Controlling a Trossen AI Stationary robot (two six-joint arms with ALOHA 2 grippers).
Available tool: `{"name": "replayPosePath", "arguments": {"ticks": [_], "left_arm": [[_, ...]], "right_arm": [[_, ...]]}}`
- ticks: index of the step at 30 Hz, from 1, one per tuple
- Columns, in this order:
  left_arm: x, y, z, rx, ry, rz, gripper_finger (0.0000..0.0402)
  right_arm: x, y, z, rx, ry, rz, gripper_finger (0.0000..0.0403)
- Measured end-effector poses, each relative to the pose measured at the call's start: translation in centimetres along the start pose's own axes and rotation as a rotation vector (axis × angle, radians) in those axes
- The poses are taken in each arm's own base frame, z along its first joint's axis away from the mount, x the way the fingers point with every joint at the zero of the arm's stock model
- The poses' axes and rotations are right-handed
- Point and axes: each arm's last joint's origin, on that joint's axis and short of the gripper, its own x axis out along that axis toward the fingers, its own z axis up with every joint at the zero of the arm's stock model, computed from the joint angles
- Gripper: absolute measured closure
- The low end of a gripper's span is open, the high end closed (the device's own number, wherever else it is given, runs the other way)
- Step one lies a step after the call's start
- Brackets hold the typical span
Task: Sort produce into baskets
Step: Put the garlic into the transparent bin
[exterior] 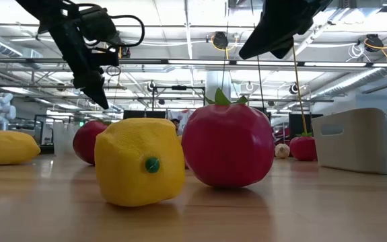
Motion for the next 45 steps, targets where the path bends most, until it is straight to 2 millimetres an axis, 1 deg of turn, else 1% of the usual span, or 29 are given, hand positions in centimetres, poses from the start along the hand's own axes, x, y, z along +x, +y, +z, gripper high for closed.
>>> {"name": "replayPosePath", "arguments": {"ticks": [1,3,8,10,12,14,17,21,23,26,30,34,39,45], "left_arm": [[0.0,0.0,0.0,-0.013,-0.005,-0.008,0.028],[0.0,-0.3,0.4,-0.045,-0.056,-0.098,0.0279],[-0.8,-2.2,1.9,0.004,-0.292,-0.534,0.0279],[-1.4,-3.3,2.7,0.033,-0.377,-0.669,0.0279],[-2.1,-4.5,3.5,0.053,-0.447,-0.751,0.0279],[-2.9,-5.8,4.1,0.102,-0.507,-0.795,0.0279],[-4.2,-8.1,4.9,0.19,-0.606,-0.837,0.0279],[-5.5,-11.1,5.9,0.263,-0.724,-0.812,0.0278],[-5.8,-12.9,6.3,0.311,-0.785,-0.837,0.0278],[-5.6,-15.7,6.8,0.36,-0.847,-0.896,0.0278],[-4.6,-19.4,7.3,0.389,-0.915,-0.927,0.0278],[-3.6,-23.1,7.7,0.409,-0.921,-0.951,0.0278],[-3.5,-28.0,9.5,0.403,-0.893,-0.91,0.0278],[-4.1,-34.0,12.6,0.396,-0.874,-0.831,0.0278]], "right_arm": [[0.0,0.1,0.0,0.003,0.002,0.003,0.0403],[-0.1,0.2,-0.1,0.001,0.007,0.006,0.0403],[-0.2,0.4,-0.6,-0.017,0.04,0.002,0.0403],[-0.2,0.4,-0.8,-0.01,0.06,-0.003,0.0403],[-0.2,0.4,-1.0,0.006,0.073,-0.008,0.0403],[-0.2,0.4,-1.0,0.016,0.075,-0.009,0.0403],[-0.2,0.4,-1.0,0.021,0.074,-0.009,0.0403],[-0.2,0.4,-1.0,0.054,0.074,-0.01,0.0403],[-0.3,0.5,-1.0,0.095,0.077,-0.012,0.0403],[-0.4,0.9,-1.2,0.148,0.082,-0.004,0.0403],[-1.1,2.7,-2.1,0.17,0.102,0.035,0.0403],[-2.1,5.0,-3.3,0.134,0.118,0.092,0.0403],[-3.6,7.5,-4.9,0.101,0.108,0.123,0.0403],[-6.2,10.7,-7.6,0.096,0.124,0.175,0.0403]]}}
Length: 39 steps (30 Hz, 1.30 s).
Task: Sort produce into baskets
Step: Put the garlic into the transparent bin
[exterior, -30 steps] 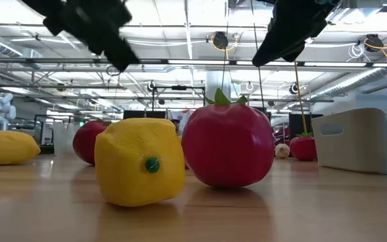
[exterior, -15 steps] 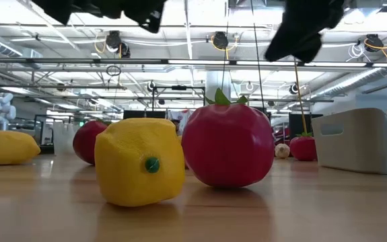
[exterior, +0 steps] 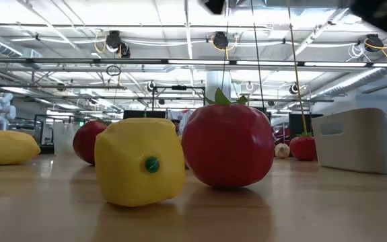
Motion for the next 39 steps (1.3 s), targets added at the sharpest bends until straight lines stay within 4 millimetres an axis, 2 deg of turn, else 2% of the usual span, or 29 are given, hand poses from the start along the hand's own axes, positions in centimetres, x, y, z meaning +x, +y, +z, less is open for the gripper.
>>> {"name": "replayPosePath", "arguments": {"ticks": [3,7,10,13,18,24,28,34,39], "left_arm": [[3.4,-0.4,0.4,-0.013,0.029,0.057,0.0278],[7.7,-0.5,-0.1,-0.059,0.07,0.114,0.0278],[10.2,-0.4,-0.7,-0.091,0.112,0.159,0.0278],[11.9,0.0,-1.3,-0.139,0.152,0.204,0.0278],[13.1,0.7,-2.0,-0.279,0.14,0.265,0.0278],[13.9,0.1,-3.5,-0.266,0.169,0.265,0.0278],[14.2,0.1,-4.1,-0.198,0.188,0.259,0.0275],[14.7,-0.3,-5.7,-0.169,0.216,0.246,0.0215],[14.9,0.1,-5.4,-0.18,0.166,0.256,0.0154]], "right_arm": [[-1.1,1.5,-1.8,-0.063,-0.028,0.014,0.0403],[-2.3,2.7,-3.6,-0.133,-0.067,0.012,0.0403],[-2.7,3.1,-4.3,-0.163,-0.075,0.006,0.0403],[-3.0,3.2,-4.8,-0.175,-0.065,0.003,0.0403],[-3.2,3.2,-5.2,-0.177,-0.063,-0.004,0.0403],[-3.5,3.5,-5.6,-0.153,-0.061,0.012,0.0403],[-3.5,3.5,-5.7,-0.143,-0.062,0.012,0.0403],[-3.5,3.5,-5.6,-0.133,-0.088,-0.005,0.0403],[-3.5,3.5,-5.6,-0.101,-0.088,-0.005,0.0403]]}}
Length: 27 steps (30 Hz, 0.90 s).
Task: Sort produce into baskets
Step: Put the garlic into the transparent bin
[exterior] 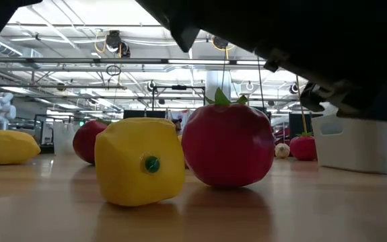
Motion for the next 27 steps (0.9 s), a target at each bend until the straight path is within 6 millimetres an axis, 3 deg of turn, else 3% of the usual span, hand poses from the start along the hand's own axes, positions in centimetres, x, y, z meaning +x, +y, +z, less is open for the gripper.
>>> {"name": "replayPosePath", "arguments": {"ticks": [4,12,18,24,27], "left_arm": [[0.2,-0.1,-0.1,-0.011,-0.038,0.008,0.0136],[1.2,-0.1,-0.9,-0.101,-0.013,0.07,0.0137],[2.8,-1.1,-0.9,-0.017,0.077,0.102,0.0137],[2.6,-0.5,0.3,-0.077,0.071,0.125,0.0137],[3.0,-0.2,-0.3,-0.12,0.084,0.113,0.0137]], "right_arm": [[0.0,0.0,0.0,0.015,-0.002,-0.001,0.0403],[0.0,0.0,0.1,0.021,-0.023,-0.004,0.0403],[0.0,0.0,0.1,0.022,-0.023,-0.004,0.0403],[0.0,0.1,0.2,0.028,-0.028,0.002,0.0403],[0.0,0.1,0.2,0.028,-0.028,0.002,0.0403]]}}
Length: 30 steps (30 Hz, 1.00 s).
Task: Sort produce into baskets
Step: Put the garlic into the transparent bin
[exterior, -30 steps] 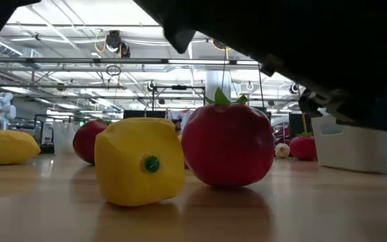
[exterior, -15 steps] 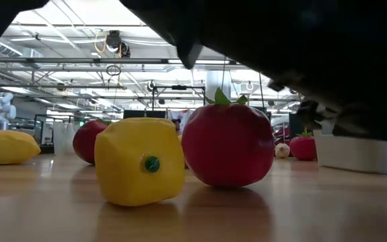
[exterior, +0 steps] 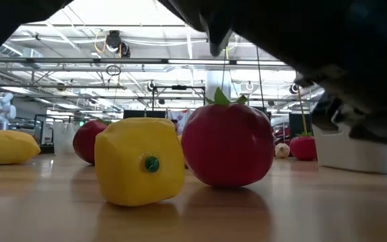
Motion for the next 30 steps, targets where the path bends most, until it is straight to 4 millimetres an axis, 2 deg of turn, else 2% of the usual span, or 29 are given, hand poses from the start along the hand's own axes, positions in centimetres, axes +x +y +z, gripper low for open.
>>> {"name": "replayPosePath", "arguments": {"ticks": [5,12,24,30], "left_arm": [[1.0,-0.1,-1.4,-0.039,0.009,-0.032,0.0137],[1.1,0.1,-1.2,-0.042,0.006,-0.04,0.0148],[1.1,0.1,-1.2,-0.04,0.014,-0.041,0.0266],[1.2,0.4,-1.2,-0.042,0.018,-0.043,0.0311]], "right_arm": [[0.0,0.0,0.0,-0.002,0.0,-0.001,0.0403],[0.0,0.0,0.0,-0.002,-0.001,-0.002,0.0403],[0.0,0.0,0.0,0.0,0.0,-0.002,0.0403],[0.0,0.0,0.0,0.001,0.0,-0.002,0.0403]]}}
